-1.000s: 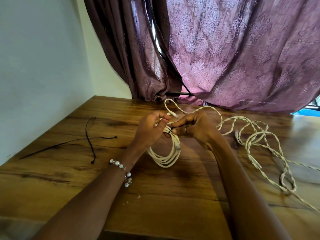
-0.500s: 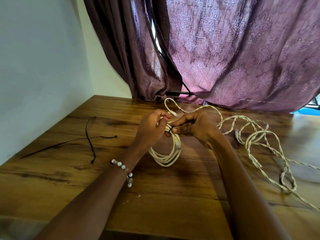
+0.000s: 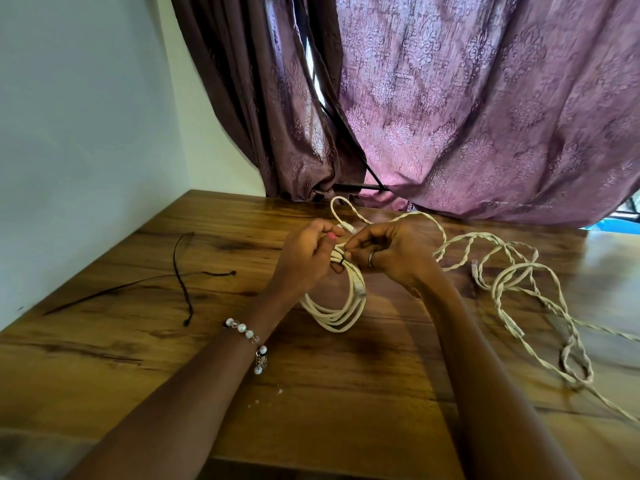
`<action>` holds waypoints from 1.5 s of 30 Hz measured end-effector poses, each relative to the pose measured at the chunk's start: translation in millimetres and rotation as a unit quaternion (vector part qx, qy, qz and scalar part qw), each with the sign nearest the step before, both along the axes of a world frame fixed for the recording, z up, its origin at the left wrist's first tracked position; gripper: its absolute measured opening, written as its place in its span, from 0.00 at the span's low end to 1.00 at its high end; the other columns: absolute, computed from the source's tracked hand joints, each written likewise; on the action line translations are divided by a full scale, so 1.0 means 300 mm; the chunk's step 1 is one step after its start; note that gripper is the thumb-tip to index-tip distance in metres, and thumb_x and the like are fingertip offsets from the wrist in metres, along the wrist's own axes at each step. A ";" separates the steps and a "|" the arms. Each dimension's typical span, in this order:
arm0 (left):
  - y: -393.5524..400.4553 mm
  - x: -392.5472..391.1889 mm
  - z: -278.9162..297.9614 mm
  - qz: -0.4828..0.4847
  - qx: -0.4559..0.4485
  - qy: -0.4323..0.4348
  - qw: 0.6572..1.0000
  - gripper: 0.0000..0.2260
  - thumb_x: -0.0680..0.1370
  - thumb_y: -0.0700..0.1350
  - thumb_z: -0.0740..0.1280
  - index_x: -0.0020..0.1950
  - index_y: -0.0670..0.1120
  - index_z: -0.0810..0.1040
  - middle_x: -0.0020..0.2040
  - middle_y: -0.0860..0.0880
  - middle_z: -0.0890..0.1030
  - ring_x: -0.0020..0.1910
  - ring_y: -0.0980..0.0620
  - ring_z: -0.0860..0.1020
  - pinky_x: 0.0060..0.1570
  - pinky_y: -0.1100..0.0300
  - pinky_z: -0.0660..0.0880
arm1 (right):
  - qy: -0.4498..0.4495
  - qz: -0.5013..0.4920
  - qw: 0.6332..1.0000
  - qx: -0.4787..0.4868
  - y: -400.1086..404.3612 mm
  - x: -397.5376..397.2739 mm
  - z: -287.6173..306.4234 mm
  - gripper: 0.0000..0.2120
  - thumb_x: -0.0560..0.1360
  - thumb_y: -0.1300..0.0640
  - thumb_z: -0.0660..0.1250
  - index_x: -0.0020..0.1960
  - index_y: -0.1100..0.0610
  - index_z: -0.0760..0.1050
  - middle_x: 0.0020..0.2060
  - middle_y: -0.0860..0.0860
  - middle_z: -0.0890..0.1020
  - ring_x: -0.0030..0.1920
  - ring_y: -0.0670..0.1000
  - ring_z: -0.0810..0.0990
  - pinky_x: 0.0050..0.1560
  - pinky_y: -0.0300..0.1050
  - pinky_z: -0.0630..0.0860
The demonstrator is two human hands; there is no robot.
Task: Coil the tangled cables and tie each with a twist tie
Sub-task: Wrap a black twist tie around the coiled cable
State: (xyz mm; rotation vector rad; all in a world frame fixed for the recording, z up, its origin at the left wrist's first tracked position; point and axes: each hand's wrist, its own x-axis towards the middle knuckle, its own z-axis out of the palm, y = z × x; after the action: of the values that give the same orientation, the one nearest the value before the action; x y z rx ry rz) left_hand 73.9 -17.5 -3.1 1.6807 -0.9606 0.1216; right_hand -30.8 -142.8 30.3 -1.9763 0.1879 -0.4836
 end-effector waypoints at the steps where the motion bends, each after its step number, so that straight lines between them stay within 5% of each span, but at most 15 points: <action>1: 0.000 0.001 0.002 -0.001 -0.007 0.009 1.000 0.08 0.80 0.40 0.61 0.53 0.45 0.79 0.44 0.51 0.82 0.43 0.54 0.80 0.42 0.60 0.77 | -0.003 0.002 1.000 -0.007 0.003 0.006 -0.004 0.05 0.70 0.70 0.71 0.44 0.63 0.80 0.36 0.56 0.82 0.38 0.51 0.81 0.42 0.45 0.81; 8: 0.005 0.004 0.007 0.010 -0.022 0.012 1.000 0.09 0.80 0.39 0.60 0.54 0.43 0.80 0.43 0.48 0.82 0.37 0.61 0.79 0.35 0.70 0.74 | -0.045 -0.005 0.997 -0.069 0.006 0.023 -0.020 0.03 0.71 0.69 0.71 0.44 0.64 0.79 0.31 0.48 0.80 0.30 0.40 0.78 0.35 0.35 0.78; 13: 0.009 0.015 0.007 0.030 -0.028 0.014 0.999 0.10 0.79 0.42 0.61 0.47 0.43 0.82 0.37 0.49 0.82 0.35 0.56 0.79 0.35 0.57 0.76 | -0.069 0.018 0.997 -0.031 0.014 0.019 -0.021 0.04 0.71 0.69 0.71 0.45 0.64 0.80 0.37 0.53 0.84 0.38 0.48 0.82 0.43 0.47 0.80; 17: 0.013 0.007 0.011 0.048 -0.026 -0.003 0.998 0.10 0.80 0.42 0.61 0.46 0.43 0.82 0.38 0.46 0.82 0.37 0.50 0.81 0.38 0.49 0.78 | -0.061 0.050 0.994 0.070 0.001 0.000 -0.018 0.10 0.69 0.73 0.70 0.47 0.63 0.81 0.45 0.56 0.85 0.46 0.53 0.84 0.48 0.44 0.81; 20: 0.012 -0.008 0.013 0.056 -0.030 -0.019 0.998 0.10 0.79 0.41 0.61 0.45 0.42 0.81 0.38 0.44 0.82 0.37 0.50 0.81 0.38 0.50 0.78 | -0.059 0.043 0.993 0.092 0.005 0.007 -0.019 0.08 0.67 0.74 0.71 0.44 0.65 0.81 0.42 0.55 0.86 0.43 0.52 0.84 0.47 0.45 0.82; 25: 0.007 -0.024 0.018 0.059 -0.033 -0.028 0.997 0.09 0.80 0.39 0.61 0.45 0.41 0.80 0.39 0.44 0.82 0.33 0.59 0.78 0.30 0.68 0.73 | -0.045 0.048 0.989 0.131 0.008 0.016 -0.030 0.08 0.66 0.79 0.69 0.37 0.68 0.79 0.41 0.57 0.85 0.41 0.55 0.85 0.44 0.46 0.82; 33: 0.007 -0.012 0.015 0.075 -0.035 -0.062 0.995 0.15 0.77 0.47 0.57 0.45 0.39 0.80 0.36 0.44 0.81 0.35 0.49 0.78 0.35 0.54 0.73 | -0.039 0.031 0.981 0.188 0.004 0.016 -0.020 0.10 0.67 0.71 0.72 0.47 0.64 0.77 0.40 0.58 0.85 0.40 0.53 0.84 0.43 0.47 0.81; 40: 0.013 -0.013 0.018 0.086 -0.042 -0.057 0.994 0.10 0.79 0.43 0.60 0.43 0.42 0.79 0.35 0.46 0.80 0.34 0.52 0.78 0.33 0.58 0.73 | -0.030 0.039 0.981 0.189 0.021 0.017 -0.025 0.05 0.71 0.67 0.69 0.47 0.67 0.80 0.39 0.60 0.85 0.38 0.56 0.85 0.42 0.49 0.83; 45: 0.008 -0.011 0.021 0.091 -0.038 -0.029 0.995 0.09 0.80 0.40 0.61 0.43 0.42 0.79 0.34 0.48 0.78 0.31 0.60 0.75 0.29 0.68 0.70 | -0.058 0.049 0.987 0.138 0.022 0.021 -0.026 0.12 0.72 0.72 0.66 0.55 0.66 0.78 0.37 0.54 0.85 0.35 0.52 0.85 0.34 0.42 0.81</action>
State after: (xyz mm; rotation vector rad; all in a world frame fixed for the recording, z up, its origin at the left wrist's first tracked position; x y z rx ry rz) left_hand 70.8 -15.2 3.1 1.6995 -0.8348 0.3263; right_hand -24.7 -136.3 22.6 -1.6732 0.0785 -0.4803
